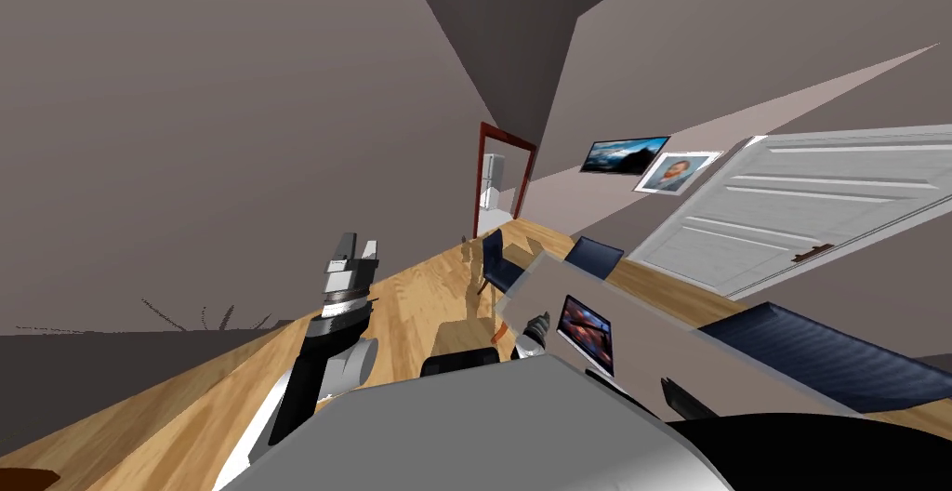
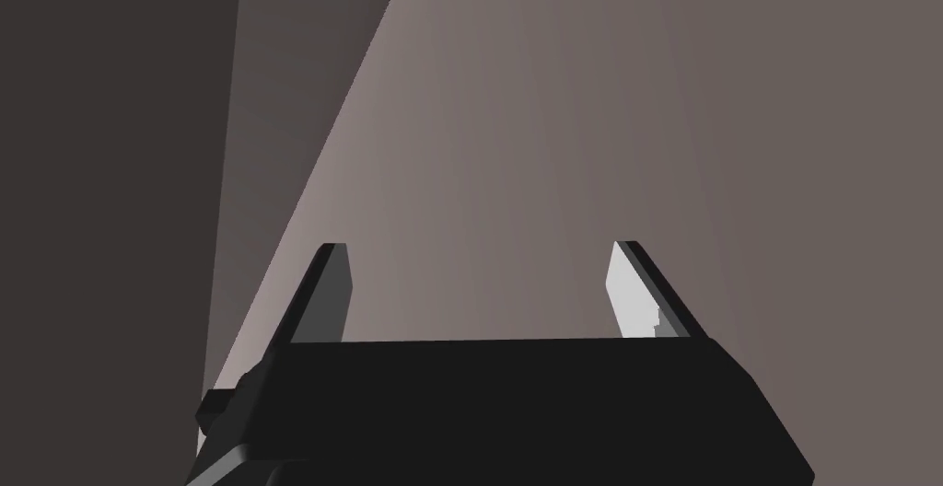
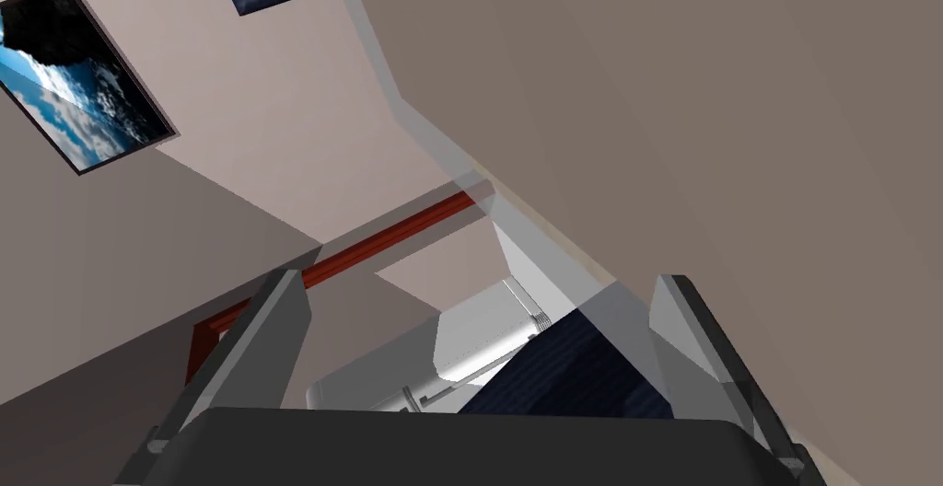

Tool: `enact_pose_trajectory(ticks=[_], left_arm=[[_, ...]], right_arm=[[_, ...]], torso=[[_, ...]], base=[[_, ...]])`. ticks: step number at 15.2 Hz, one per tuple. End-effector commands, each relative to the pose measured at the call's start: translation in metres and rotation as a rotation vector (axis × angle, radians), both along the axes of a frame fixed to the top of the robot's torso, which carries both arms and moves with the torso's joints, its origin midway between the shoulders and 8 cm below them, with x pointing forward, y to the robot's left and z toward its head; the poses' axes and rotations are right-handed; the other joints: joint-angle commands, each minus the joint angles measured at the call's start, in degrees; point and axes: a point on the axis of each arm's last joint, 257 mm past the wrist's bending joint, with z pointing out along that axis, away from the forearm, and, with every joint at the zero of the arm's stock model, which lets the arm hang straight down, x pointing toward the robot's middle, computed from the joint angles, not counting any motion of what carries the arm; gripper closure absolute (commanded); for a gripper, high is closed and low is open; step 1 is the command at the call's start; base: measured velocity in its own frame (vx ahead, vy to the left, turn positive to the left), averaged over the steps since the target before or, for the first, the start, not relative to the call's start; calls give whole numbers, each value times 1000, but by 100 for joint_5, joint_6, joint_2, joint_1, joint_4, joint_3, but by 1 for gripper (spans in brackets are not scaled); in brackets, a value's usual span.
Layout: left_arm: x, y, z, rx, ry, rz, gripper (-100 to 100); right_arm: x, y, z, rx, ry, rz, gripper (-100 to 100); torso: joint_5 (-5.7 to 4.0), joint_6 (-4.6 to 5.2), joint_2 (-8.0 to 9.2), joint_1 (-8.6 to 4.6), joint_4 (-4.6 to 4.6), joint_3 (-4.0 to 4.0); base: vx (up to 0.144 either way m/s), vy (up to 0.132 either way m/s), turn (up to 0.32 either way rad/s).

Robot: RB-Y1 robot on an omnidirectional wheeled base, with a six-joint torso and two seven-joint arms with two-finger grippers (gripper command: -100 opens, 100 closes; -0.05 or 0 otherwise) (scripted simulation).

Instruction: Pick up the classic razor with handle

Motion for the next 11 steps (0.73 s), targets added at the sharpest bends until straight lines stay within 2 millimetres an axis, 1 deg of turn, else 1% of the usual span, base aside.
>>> enact_pose_trajectory(ticks=[1,4,7,8,10,11], left_arm=[[0,0,0,0,0,0,0],[0,0,0,0,0,0,0],[0,0,0,0,0,0,0],[0,0,0,0,0,0,0],[0,0,0,0,0,0,0],[0,0,0,0,0,0,0]], right_arm=[[-2,-5,1,8,-25,-25,-100],[-6,-10,3,16,-53,-55,-100],[-12,-21,7,26,-103,-105,-100],[-12,-21,7,27,-104,-106,-100],[-17,-28,10,33,-144,-143,-100],[-17,-28,10,33,-144,-143,-100]], torso=[[0,0,0,0,0,0],[-2,0,9,-10,2,6],[-2,0,2,-8,1,2],[-2,-1,4,-11,1,3],[-2,0,5,-9,1,3],[-2,0,9,-10,2,5]], base=[[-71,-38,51],[-66,-46,61],[-53,-42,77],[-60,-43,74],[-68,-42,77],[-69,-40,64]])
